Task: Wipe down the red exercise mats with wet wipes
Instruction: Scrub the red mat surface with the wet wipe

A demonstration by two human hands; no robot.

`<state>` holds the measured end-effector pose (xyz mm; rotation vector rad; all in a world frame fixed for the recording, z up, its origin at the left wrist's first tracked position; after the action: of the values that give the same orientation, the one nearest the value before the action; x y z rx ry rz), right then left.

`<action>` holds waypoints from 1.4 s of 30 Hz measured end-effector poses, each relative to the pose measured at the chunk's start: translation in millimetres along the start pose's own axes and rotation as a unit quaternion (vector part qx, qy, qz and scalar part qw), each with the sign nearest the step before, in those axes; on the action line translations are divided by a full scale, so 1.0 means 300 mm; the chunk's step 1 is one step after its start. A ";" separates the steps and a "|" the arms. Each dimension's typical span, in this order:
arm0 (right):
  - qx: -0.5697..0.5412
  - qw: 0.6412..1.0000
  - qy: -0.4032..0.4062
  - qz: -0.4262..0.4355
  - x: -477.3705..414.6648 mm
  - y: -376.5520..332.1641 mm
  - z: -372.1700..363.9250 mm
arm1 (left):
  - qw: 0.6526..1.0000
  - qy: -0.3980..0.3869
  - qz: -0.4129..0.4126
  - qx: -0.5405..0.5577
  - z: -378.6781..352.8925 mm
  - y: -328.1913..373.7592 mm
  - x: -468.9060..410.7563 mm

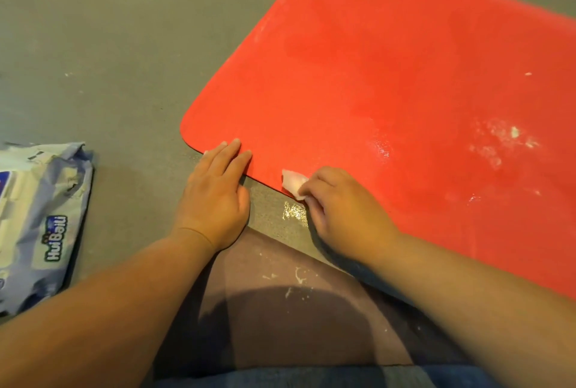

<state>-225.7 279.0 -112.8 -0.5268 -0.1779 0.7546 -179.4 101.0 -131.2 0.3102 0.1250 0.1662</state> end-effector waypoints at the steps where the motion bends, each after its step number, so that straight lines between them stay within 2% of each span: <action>1: 0.002 1.000 -0.016 0.024 -0.010 0.017 0.019 | 1.000 0.001 -0.003 -0.003 0.003 0.001 0.000; 3: 0.041 0.999 0.015 -0.018 -0.096 0.130 0.086 | 1.000 -0.004 -0.018 -0.025 0.010 0.009 -0.007; 5: 0.080 0.987 0.075 -0.120 -0.196 0.278 0.171 | 0.998 -0.007 -0.026 -0.060 0.019 0.023 -0.034; 7: 0.088 0.976 0.107 -0.170 -0.228 0.331 0.204 | 0.997 -0.009 -0.002 -0.077 0.027 0.029 -0.089; 9: 0.075 0.982 0.097 -0.146 -0.189 0.278 0.169 | 0.997 -0.020 0.009 -0.073 0.028 0.041 -0.167; 12: 0.020 0.999 0.031 -0.038 -0.044 0.148 0.101 | 0.995 -0.039 -0.048 -0.073 -0.003 0.085 -0.282; 15: 0.035 0.999 -0.020 0.025 -0.042 0.199 0.122 | 0.993 -0.049 -0.068 -0.082 -0.052 0.102 -0.328; 17: 0.083 0.996 0.024 -0.004 -0.157 0.329 0.173 | 0.996 -0.039 -0.049 -0.068 -0.068 0.080 -0.335; 19: 0.090 0.991 0.072 -0.069 -0.266 0.427 0.226 | 0.995 -0.048 -0.048 -0.077 -0.060 0.065 -0.327; 21: 0.085 0.988 0.080 -0.097 -0.304 0.422 0.229 | 0.992 -0.064 -0.059 -0.096 -0.045 0.071 -0.328; 24: 0.053 0.998 -0.025 -0.006 -0.216 0.267 0.171 | 0.989 -0.098 -0.061 -0.095 -0.033 0.103 -0.336; 27: 0.009 0.991 -0.115 0.071 -0.133 0.196 0.150 | 0.987 -0.103 -0.069 -0.099 -0.026 0.107 -0.344; 29: 0.062 0.995 -0.069 0.028 -0.193 0.308 0.206 | 0.987 -0.100 -0.073 -0.101 -0.027 0.098 -0.343; 31: 0.101 0.990 0.016 -0.100 -0.274 0.465 0.295 | 0.989 -0.094 -0.072 -0.092 -0.032 0.089 -0.341; 33: 0.077 0.971 0.107 -0.201 -0.290 0.526 0.340 | 0.991 -0.082 -0.068 -0.077 -0.039 0.078 -0.331; 34: 0.064 0.965 0.134 -0.217 -0.290 0.501 0.325 | 0.993 -0.075 -0.063 -0.070 -0.041 0.074 -0.333; 36: 0.037 0.975 0.115 -0.188 -0.261 0.376 0.233 | 0.995 -0.070 -0.055 -0.054 -0.040 0.070 -0.333; 39: -0.019 0.997 0.025 -0.070 -0.135 0.149 0.117 | 0.995 -0.074 -0.053 -0.042 -0.043 0.070 -0.329; 41: -0.025 0.999 -0.031 0.003 -0.112 0.102 0.109 | 0.994 -0.082 -0.054 -0.038 -0.037 0.069 -0.329; 42: -0.006 0.999 -0.051 0.012 -0.138 0.122 0.124 | 0.994 -0.089 -0.052 -0.025 -0.030 0.068 -0.329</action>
<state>-290.3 287.0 -98.5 -0.5018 -0.2718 0.8047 -280.2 104.8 -123.8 0.2671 -0.0390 0.0389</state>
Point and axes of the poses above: each hand's wrist, its own x-axis away from the middle knuckle, its own z-axis out of the back of the hand, y = z × x, the point moved 4 cm from there along -x, towards the middle knuckle, and after that the axes turned 5 degrees about -x, right-handed, at the moved point
